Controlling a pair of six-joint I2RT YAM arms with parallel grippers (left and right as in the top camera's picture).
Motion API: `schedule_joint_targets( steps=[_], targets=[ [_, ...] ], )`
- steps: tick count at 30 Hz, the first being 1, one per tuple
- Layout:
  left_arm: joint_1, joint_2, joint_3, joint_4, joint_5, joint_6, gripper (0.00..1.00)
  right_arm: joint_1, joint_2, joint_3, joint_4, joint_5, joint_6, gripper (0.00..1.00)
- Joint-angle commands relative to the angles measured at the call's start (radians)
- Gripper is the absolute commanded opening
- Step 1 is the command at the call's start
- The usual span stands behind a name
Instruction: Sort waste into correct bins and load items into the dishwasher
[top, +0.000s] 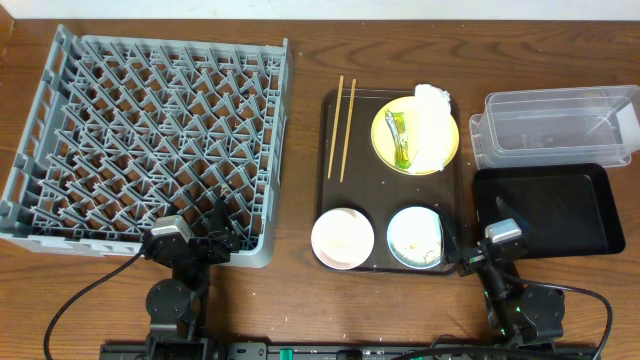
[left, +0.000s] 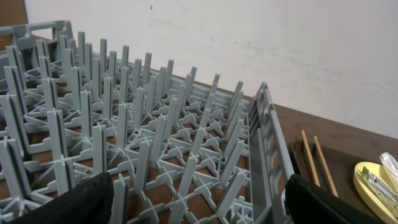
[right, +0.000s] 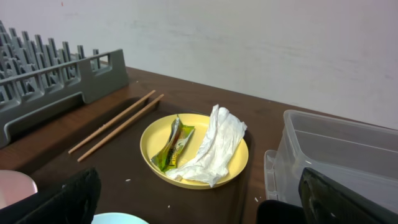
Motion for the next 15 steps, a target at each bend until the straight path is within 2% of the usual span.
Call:
schedule_joint_targets(
  steps=[1, 9, 15],
  targets=[
    [0.005, 0.001, -0.014, -0.047, -0.015, -0.010, 0.89, 0.013, -0.006, -0.001, -0.003, -0.002, 0.003, 0.99],
    [0.005, 0.001, -0.007, -0.034, 0.022, -0.010, 0.90, 0.013, -0.006, 0.009, 0.042, -0.039, 0.017, 0.99],
    [0.005, 0.037, 0.088, -0.036, 0.074, -0.014, 0.90, 0.013, 0.034, 0.132, 0.010, -0.039, 0.071, 0.99]
  ],
)
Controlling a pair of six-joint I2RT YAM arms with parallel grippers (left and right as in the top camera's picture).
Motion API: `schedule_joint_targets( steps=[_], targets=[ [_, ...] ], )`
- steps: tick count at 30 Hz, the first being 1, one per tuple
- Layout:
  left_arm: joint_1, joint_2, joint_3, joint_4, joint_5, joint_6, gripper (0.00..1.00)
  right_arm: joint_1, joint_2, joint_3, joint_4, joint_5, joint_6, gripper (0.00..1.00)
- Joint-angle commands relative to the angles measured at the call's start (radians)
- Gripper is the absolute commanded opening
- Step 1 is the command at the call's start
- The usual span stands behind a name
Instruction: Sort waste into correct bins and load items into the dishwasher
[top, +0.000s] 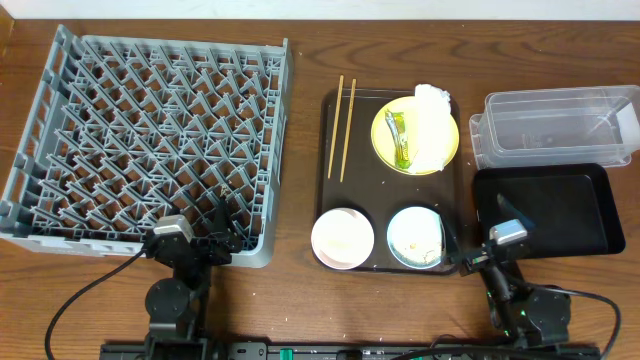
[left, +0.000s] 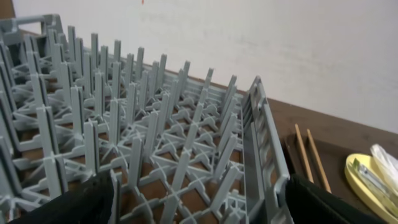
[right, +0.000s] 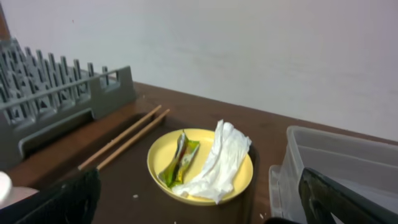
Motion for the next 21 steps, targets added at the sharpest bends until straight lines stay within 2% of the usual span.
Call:
schedule_joint_targets(
  steps=[1, 5, 10, 14, 16, 21],
  targets=[
    [0.005, 0.051, 0.098, -0.018, 0.042, -0.018, 0.90, 0.013, 0.050, 0.126, -0.030, -0.012, 0.040, 0.99],
    [0.005, 0.213, 0.258, -0.085, 0.101, -0.021, 0.90, 0.013, 0.221, 0.310, -0.125, -0.012, 0.040, 0.99],
    [0.005, 0.534, 0.560, -0.266, 0.180, -0.021, 0.90, 0.013, 0.539, 0.626, -0.312, -0.029, 0.045, 0.99],
    [0.005, 0.780, 0.833, -0.461, 0.253, -0.022, 0.90, 0.013, 0.821, 0.941, -0.543, -0.057, 0.165, 0.99],
    [0.005, 0.899, 0.983, -0.583, 0.289, -0.037, 0.90, 0.013, 0.951, 1.095, -0.674, -0.086, 0.157, 0.99],
    [0.005, 1.118, 1.263, -0.845, 0.322, -0.035, 0.90, 0.013, 1.223, 1.402, -0.929, -0.100, -0.008, 0.99]
  ],
)
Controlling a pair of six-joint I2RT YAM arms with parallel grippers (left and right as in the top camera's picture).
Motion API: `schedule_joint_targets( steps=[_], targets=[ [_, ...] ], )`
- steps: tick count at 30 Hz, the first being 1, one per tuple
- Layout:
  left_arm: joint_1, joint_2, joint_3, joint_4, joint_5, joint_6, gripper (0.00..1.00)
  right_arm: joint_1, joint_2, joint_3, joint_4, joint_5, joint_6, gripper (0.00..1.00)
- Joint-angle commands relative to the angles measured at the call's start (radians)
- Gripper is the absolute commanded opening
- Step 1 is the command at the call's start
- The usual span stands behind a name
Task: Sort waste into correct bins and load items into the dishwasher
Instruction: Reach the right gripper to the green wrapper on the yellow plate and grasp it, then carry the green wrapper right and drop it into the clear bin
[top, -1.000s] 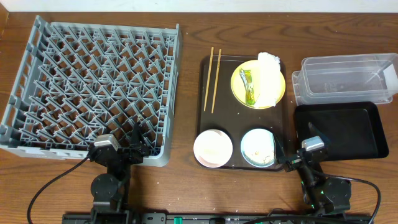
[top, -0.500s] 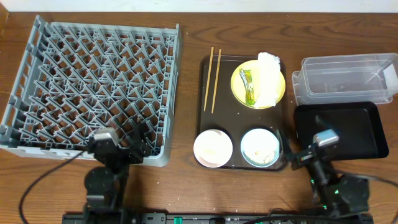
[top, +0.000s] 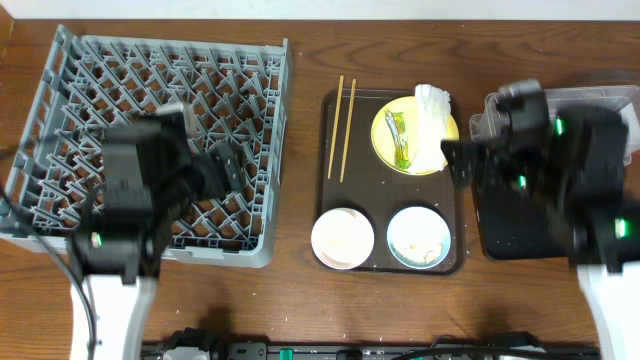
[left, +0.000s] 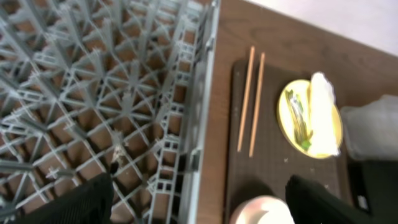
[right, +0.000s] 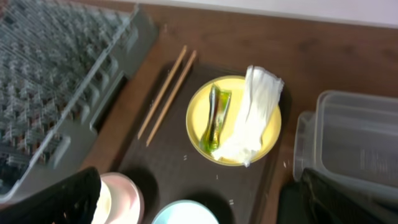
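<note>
The grey dish rack (top: 180, 42) fills the left of the table. A dark tray (top: 375, 190) holds two chopsticks (top: 345, 115), a pink bowl (top: 342, 238), a light blue bowl (top: 415, 237) and a yellow plate (top: 385, 128). On the plate lie a green wrapper (top: 399, 138) and a white napkin (top: 433, 112). My left gripper (left: 199, 208) hangs open high over the rack's right part, holding nothing. My right gripper (right: 199, 208) hangs open high over the tray's right side, also holding nothing.
A clear plastic bin (right: 354, 137) stands at the back right, and a black bin (top: 505, 228) lies in front of it, both partly hidden under my right arm. The rack's right wall (left: 202, 93) runs close beside the tray.
Both arms have gone from low at the table's front edge to high above it. The wrist views now look down on the rack and tray. Both grippers stay open.
Both grippers sat low at the front edge, open, looking level across the rack and the plate. Then each had tilted a little higher. Now the left is above the rack and the right above the tray's right side; nothing on the table has moved.
</note>
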Motion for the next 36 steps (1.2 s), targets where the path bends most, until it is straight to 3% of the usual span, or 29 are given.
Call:
schedule_joint_targets(
  steps=[1, 5, 8, 9, 12, 15, 21, 25, 34, 36],
  targets=[
    [0.005, 0.104, 0.148, -0.099, 0.048, -0.009, 0.90, 0.013, 0.131, 0.153, -0.073, -0.070, -0.050, 0.99],
    [0.005, 0.145, 0.179, -0.125, 0.056, -0.011, 0.90, 0.013, 0.214, 0.211, -0.095, -0.281, 0.034, 0.99],
    [0.005, 0.143, 0.179, -0.141, 0.153, -0.010, 0.90, 0.018, 0.253, 0.211, -0.046, -0.287, 0.074, 0.96],
    [0.005, 0.143, 0.179, -0.142, 0.182, -0.010, 0.90, 0.024, 0.272, 0.211, -0.047, -0.254, 0.097, 0.89],
    [-0.003, 0.145, 0.179, -0.141, 0.209, -0.009, 0.90, 0.060, 0.339, 0.211, -0.085, -0.084, 0.123, 0.86],
    [-0.027, 0.145, 0.179, -0.147, 0.209, 0.042, 0.90, 0.124, 0.431, 0.211, -0.122, 0.095, 0.154, 0.75],
    [-0.104, 0.145, 0.179, -0.167, 0.160, 0.090, 0.89, 0.237, 0.648, 0.211, -0.035, 0.323, 0.191, 0.70],
    [-0.119, 0.144, 0.179, -0.190, 0.091, 0.089, 0.89, 0.235, 0.786, 0.211, 0.069, 0.346, 0.209, 0.57],
    [-0.119, 0.144, 0.179, -0.248, 0.091, 0.090, 0.90, 0.227, 0.936, 0.211, 0.162, 0.346, 0.276, 0.45],
    [-0.119, 0.144, 0.179, -0.248, 0.091, 0.090, 0.90, 0.226, 0.946, 0.211, 0.161, 0.346, 0.275, 0.33]
  ],
)
